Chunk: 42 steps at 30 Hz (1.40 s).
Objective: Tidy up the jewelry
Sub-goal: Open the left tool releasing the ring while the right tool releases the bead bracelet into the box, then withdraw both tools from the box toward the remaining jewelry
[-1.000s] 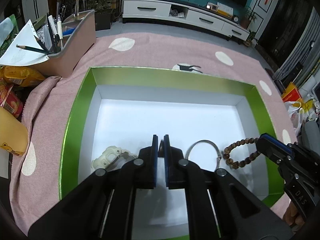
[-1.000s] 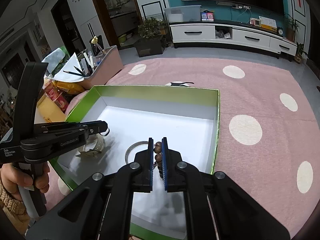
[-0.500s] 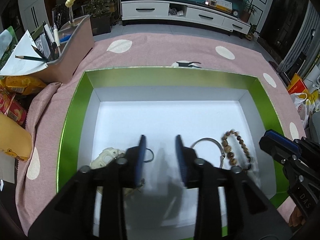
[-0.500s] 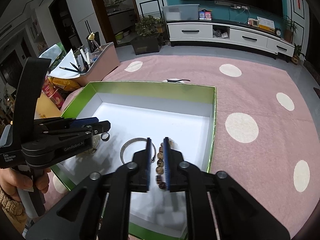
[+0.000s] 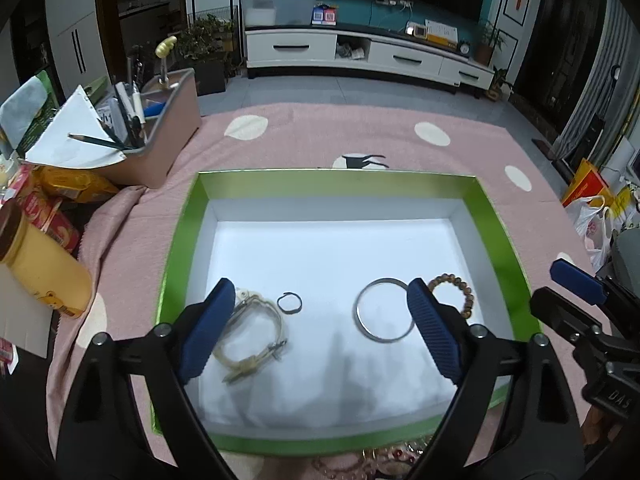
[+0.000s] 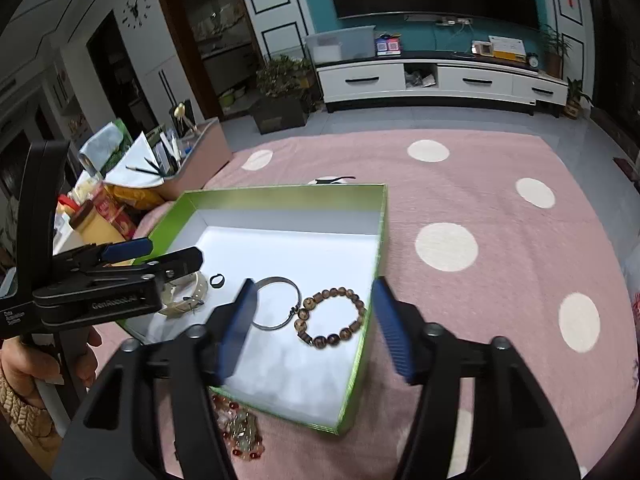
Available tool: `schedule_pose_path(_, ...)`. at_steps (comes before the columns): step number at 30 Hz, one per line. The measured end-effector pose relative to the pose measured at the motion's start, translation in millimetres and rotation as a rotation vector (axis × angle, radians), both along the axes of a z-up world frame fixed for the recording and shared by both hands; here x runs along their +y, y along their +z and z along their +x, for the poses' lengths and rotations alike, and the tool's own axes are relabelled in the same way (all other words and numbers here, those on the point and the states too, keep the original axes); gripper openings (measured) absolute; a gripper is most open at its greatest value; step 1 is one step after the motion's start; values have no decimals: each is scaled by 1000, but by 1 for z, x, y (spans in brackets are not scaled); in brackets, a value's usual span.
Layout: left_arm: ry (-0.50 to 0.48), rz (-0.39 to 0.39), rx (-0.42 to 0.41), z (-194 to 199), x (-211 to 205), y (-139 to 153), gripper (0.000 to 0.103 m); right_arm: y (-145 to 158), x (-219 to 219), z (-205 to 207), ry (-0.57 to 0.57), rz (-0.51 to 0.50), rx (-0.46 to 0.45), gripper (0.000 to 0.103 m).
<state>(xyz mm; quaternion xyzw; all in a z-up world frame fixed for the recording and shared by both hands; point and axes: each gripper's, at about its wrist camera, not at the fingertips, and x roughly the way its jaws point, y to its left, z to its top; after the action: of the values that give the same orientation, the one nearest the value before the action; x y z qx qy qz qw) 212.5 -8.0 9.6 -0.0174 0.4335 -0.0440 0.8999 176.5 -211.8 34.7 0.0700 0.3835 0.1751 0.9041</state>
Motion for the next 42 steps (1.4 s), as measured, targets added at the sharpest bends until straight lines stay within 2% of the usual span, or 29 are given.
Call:
schedule_pose_path(6,15,-37,-28,-23,9,14,90,9,-25,-20,-38,70,4,72)
schedule_pose_path(19,34,-98,-22,-87,27,13,90,14,-38,-75,-44,88,-1,72)
schedule_pose_path(34,-12,-112,106,-133,6,-39,90,-10,-29,-107,-8,100,60,72)
schedule_pose_path(36,-21,-100,120,-138,-2,-49,87,-15,-29,-110,-6,109,71,72)
schedule_pose_path(38,-31,-86,139,-140,-11,-60,78,-19,-28,-112,1,111,82,72)
schedule_pose_path(42,-39,-50,151,-142,-23,-73,73,-28,-21,-117,22,102,99,72)
